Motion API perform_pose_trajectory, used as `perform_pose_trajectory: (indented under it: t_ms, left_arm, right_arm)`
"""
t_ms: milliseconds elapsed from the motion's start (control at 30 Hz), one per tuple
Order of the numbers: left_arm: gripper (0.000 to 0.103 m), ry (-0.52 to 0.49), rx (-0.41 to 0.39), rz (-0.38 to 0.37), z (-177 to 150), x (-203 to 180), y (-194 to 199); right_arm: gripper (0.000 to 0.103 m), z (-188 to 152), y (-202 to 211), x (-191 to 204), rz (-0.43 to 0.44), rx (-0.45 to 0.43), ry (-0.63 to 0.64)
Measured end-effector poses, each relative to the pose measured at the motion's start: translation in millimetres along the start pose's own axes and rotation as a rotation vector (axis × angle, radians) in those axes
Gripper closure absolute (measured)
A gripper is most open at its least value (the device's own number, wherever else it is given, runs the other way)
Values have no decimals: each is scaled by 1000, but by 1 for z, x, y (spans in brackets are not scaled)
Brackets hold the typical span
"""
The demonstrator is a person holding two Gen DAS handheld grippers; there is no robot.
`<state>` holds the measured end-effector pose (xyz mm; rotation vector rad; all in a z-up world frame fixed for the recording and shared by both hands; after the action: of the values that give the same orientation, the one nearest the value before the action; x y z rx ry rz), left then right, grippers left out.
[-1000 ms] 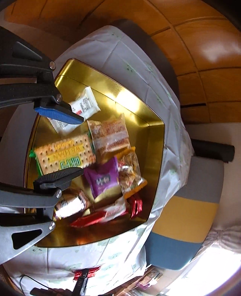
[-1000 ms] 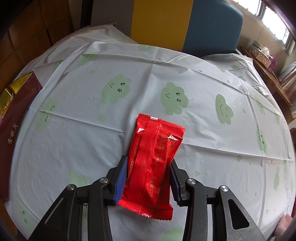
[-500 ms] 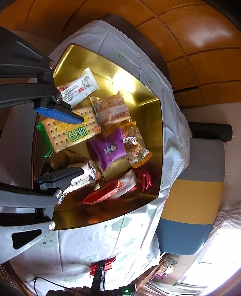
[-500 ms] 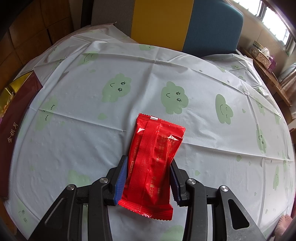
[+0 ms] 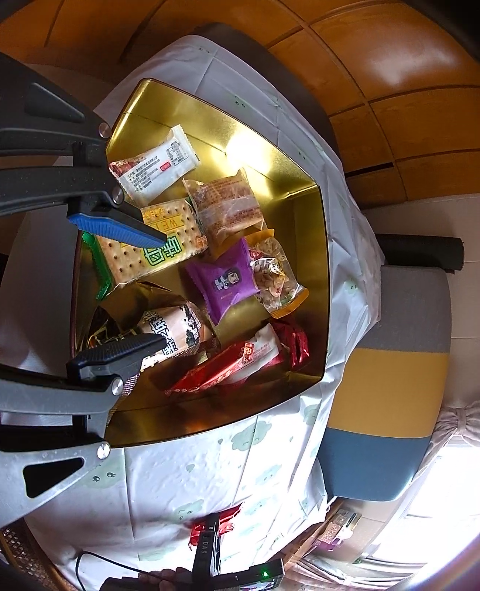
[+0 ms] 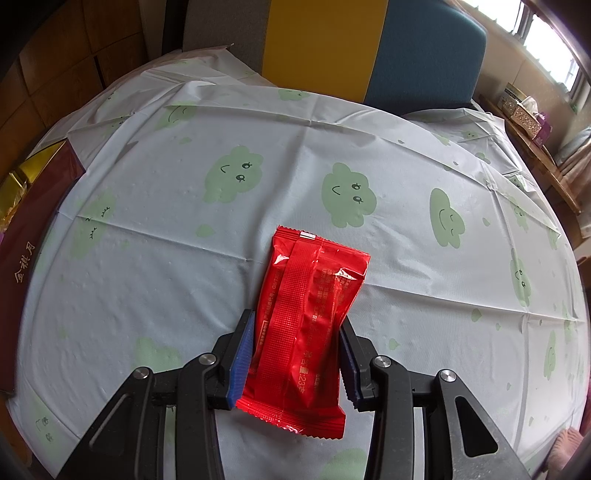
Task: Organize snacks
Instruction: 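Carry the red foil packet into the gold tin and open the right tool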
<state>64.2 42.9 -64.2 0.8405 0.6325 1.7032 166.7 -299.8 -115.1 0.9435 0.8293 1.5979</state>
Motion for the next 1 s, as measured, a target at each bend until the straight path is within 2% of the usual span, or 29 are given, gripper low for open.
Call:
perform_pose_trajectory:
  t_ms: [500, 667, 833, 1000]
  left_arm:
    - [54, 30, 11, 5, -3, 12, -6]
    - [54, 56, 9, 2, -2, 21, -7]
    - [54, 95, 2, 11, 0, 36, -9]
    - [54, 130, 2, 27, 1, 50, -12]
  right_arm:
    - [61, -2, 0, 3, -9, -2, 2]
    - [62, -2, 3, 4, -10, 31, -7]
    - [62, -2, 17, 18, 41, 23, -21]
    - [62, 4, 34, 60, 139, -15, 18]
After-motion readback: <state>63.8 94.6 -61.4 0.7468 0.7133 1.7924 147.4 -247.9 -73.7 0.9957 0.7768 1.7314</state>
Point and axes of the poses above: each gripper's, at about its wrist camera, not at the fingertips, and y roughly against the way its jaws point, x to its left, z to its top, the point moved 5 cm from there along -y, roughly the way its jaws point, and after that the axes turned 15 degrees about z, right-handed, at the moved point
